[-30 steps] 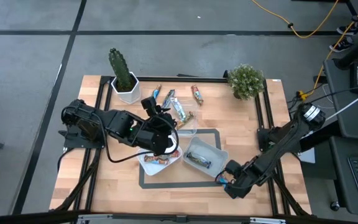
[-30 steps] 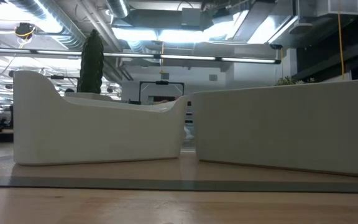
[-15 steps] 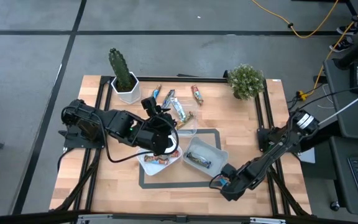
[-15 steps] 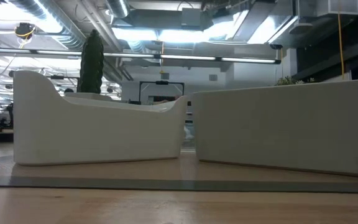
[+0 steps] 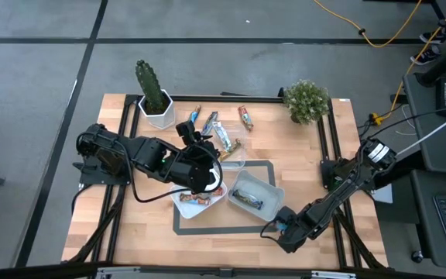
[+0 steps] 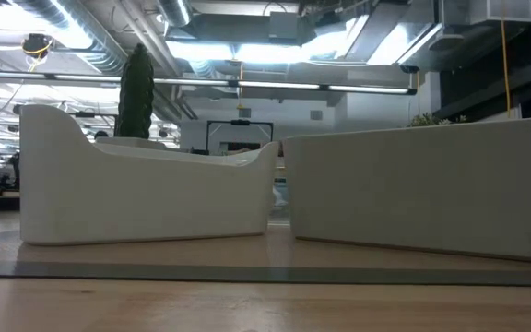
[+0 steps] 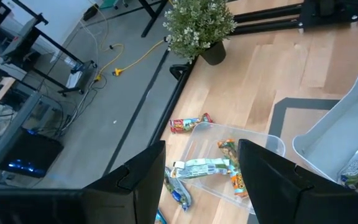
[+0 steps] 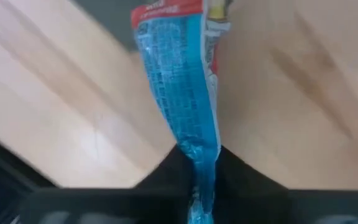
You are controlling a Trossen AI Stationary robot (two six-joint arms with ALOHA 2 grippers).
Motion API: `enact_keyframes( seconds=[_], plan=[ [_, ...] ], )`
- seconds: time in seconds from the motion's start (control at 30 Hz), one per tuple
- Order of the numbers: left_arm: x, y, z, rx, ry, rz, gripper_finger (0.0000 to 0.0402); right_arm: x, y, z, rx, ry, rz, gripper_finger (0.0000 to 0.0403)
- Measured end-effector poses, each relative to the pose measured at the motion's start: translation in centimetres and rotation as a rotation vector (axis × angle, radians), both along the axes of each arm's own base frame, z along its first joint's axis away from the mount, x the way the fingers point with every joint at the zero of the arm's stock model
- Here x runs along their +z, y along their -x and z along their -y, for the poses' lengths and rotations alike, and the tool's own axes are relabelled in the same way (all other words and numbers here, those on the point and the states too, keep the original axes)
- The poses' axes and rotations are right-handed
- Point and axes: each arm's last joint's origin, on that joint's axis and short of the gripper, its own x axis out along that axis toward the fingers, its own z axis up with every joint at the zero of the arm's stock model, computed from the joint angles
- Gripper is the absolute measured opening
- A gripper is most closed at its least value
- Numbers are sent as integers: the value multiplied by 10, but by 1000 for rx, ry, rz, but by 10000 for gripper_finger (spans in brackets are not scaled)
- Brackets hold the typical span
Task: Pick and place Granola Bars by type
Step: Put the red granola bar into the white bin
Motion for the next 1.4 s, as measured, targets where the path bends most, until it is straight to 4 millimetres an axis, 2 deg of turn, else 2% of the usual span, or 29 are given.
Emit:
enact_keyframes(
  seconds=[0.07, 0.23, 0.4, 0.57, 0.7, 0.87, 1.0, 1.17, 1.4],
  plan=[
    [0, 0, 0, 0, 1, 1, 194, 4, -2, -3, 15, -27, -9, 21],
    [0, 0, 0, 0, 1, 0, 194, 32, 3, -10, 38, -22, 6, 50],
    [0, 0, 0, 0, 1, 1, 194, 89, 14, -7, 37, 140, 54, 18],
    [0, 0, 0, 4, -4, 3, 194, 153, 24, 10, 22, 328, 220, 31],
    [0, 0, 0, 9, -2, 9, 194, 193, 30, 27, -2, 449, 426, 39],
    [7, 3, 3, 35, -35, 59, 194, 227, 39, 53, 60, 617, 680, 18],
    [14, 7, 8, 47, -69, 101, 194, 248, 47, 85, 122, 716, 745, 21],
    [25, 10, 10, 37, -70, 134, 194, 271, 55, 127, 195, 797, 778, 44],
    [34, 6, 12, 23, -54, 208, 194, 308, 59, 170, 339, 877, 965, 18]
  ],
)
